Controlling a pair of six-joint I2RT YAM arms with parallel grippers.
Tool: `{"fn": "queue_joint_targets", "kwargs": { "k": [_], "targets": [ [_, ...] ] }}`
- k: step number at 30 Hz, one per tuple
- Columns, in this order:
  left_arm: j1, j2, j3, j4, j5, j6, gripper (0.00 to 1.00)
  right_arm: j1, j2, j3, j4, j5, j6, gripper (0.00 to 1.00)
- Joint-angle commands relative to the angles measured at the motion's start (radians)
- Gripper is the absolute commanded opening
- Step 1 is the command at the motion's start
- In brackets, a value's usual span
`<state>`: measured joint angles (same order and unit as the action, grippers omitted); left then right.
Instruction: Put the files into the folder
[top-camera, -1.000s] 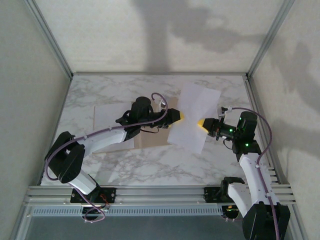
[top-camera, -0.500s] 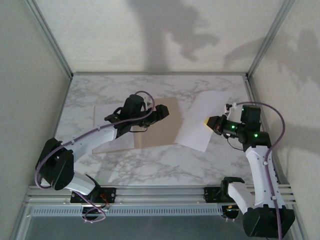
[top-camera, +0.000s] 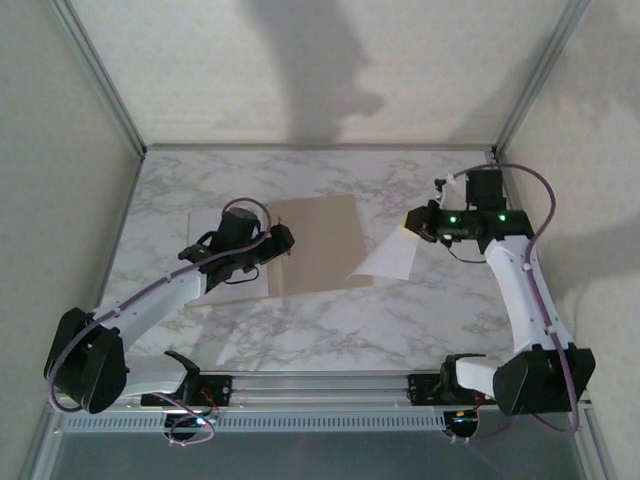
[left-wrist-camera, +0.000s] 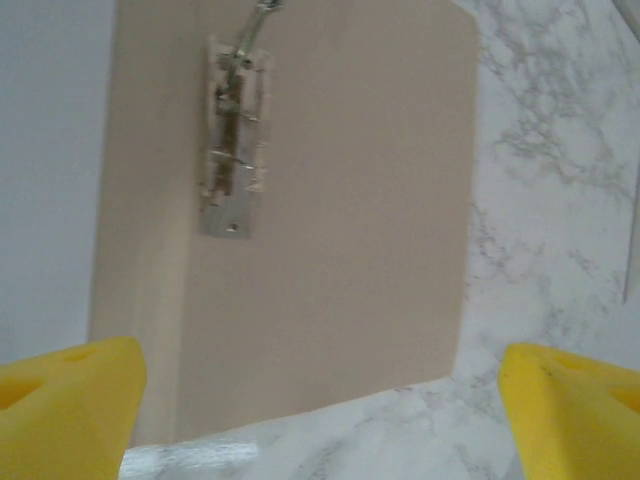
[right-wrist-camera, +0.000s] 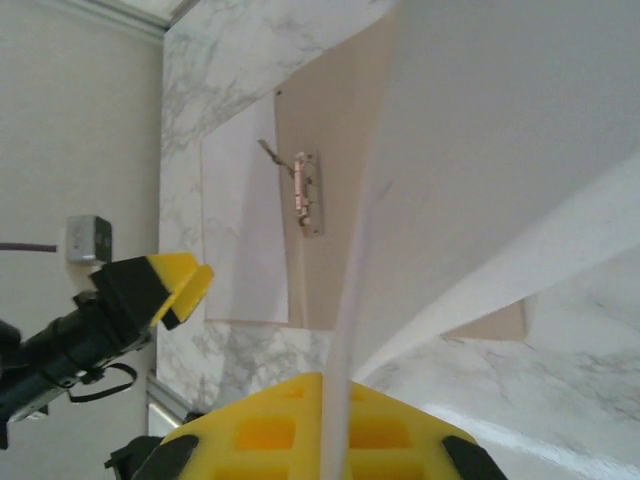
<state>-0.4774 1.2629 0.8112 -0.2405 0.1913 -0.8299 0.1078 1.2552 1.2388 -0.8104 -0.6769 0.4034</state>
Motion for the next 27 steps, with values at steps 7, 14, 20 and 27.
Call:
{"fn": "queue_joint_targets", "kwargs": {
  "k": [7, 14, 20, 27],
  "targets": [
    [0.055, -0.094, -0.049, -0.04, -0.038, -0.002, 0.92, 0.249, 0.217, 0.233, 0.092, -0.011, 0.025, 0.0],
    [0.065, -0.134, -0.053, -0.066, -0.045, -0.006, 0.92, 0.366, 0.319, 0.305, 0.184, -0.073, 0.031, 0.0],
    [0.072, -0.163, -0.053, -0.087, -0.059, -0.002, 0.92, 0.381, 0.318, 0.091, 0.35, -0.058, 0.003, 0.0],
    [0.086, -0.157, -0.03, -0.106, -0.03, 0.022, 0.93, 0.363, 0.473, 0.055, 0.302, 0.077, -0.049, 0.0]
  ]
}}
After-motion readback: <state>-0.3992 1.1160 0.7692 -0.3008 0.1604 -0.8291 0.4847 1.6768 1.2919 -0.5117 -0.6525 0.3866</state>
